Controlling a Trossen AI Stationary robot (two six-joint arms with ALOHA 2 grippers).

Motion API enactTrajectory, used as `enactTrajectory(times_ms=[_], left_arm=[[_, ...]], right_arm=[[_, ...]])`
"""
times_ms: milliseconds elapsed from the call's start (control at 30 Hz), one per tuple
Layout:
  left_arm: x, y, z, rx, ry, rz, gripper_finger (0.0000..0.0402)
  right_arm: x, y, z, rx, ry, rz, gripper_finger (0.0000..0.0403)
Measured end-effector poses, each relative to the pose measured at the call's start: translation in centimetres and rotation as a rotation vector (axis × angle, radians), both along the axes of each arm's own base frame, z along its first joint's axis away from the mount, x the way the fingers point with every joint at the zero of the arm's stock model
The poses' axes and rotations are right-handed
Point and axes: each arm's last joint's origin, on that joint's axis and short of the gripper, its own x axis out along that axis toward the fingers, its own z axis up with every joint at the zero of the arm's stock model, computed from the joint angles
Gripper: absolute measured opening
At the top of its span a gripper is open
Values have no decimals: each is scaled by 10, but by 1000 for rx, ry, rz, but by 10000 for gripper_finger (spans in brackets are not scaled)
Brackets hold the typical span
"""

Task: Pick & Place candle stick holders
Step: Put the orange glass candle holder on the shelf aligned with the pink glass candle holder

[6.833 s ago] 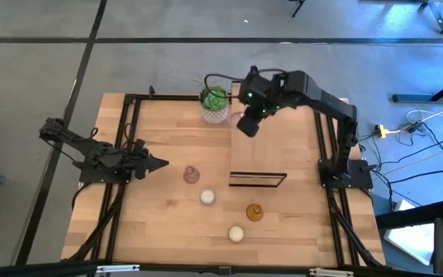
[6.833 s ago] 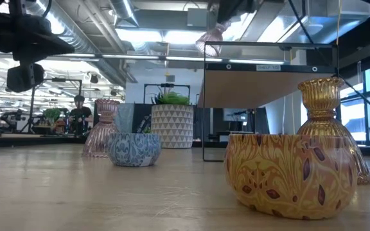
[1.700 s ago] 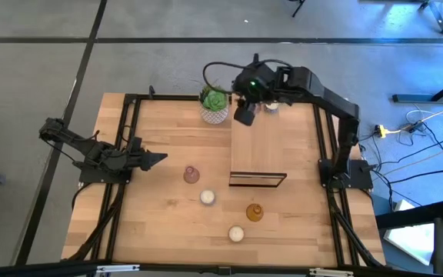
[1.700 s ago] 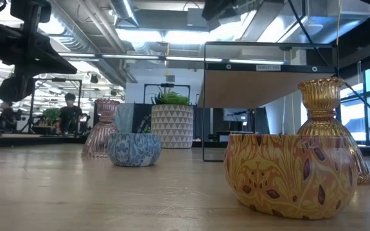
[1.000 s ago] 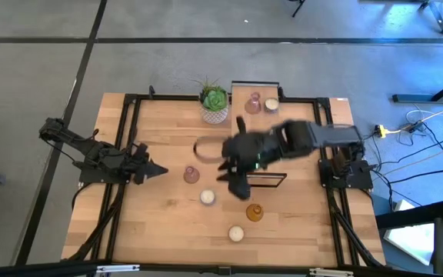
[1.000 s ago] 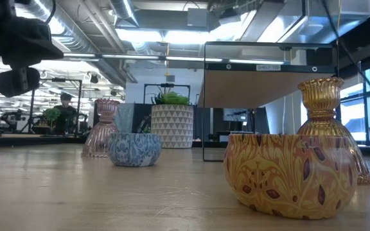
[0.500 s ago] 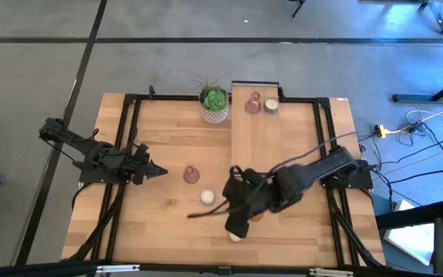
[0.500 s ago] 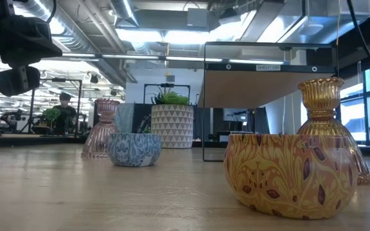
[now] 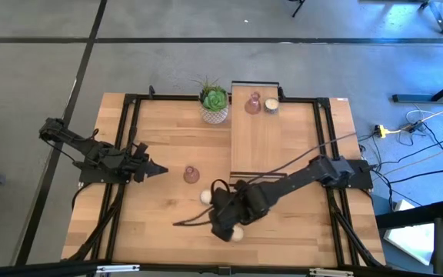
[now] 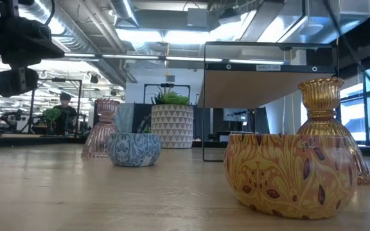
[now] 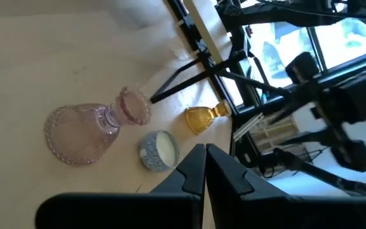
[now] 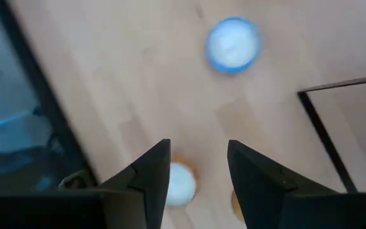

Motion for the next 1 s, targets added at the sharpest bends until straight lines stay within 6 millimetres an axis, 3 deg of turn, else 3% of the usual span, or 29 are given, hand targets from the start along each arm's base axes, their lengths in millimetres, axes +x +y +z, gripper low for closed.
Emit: enactTrajectory(times_ms=[267, 600, 767, 1000], left_arm=[[0, 0, 1, 13, -9, 13, 6], [0, 1, 1, 53, -10, 23, 6], [0, 1, 0, 58, -7, 32, 6], [0, 1, 0, 54, -4, 34, 6]], right_arm=[[17, -10, -24, 25, 38, -161, 161], [23, -23, -25, 157, 72, -358, 161], [34, -20, -21, 134, -42, -131, 161], [45, -22, -23, -75, -129, 234, 161]])
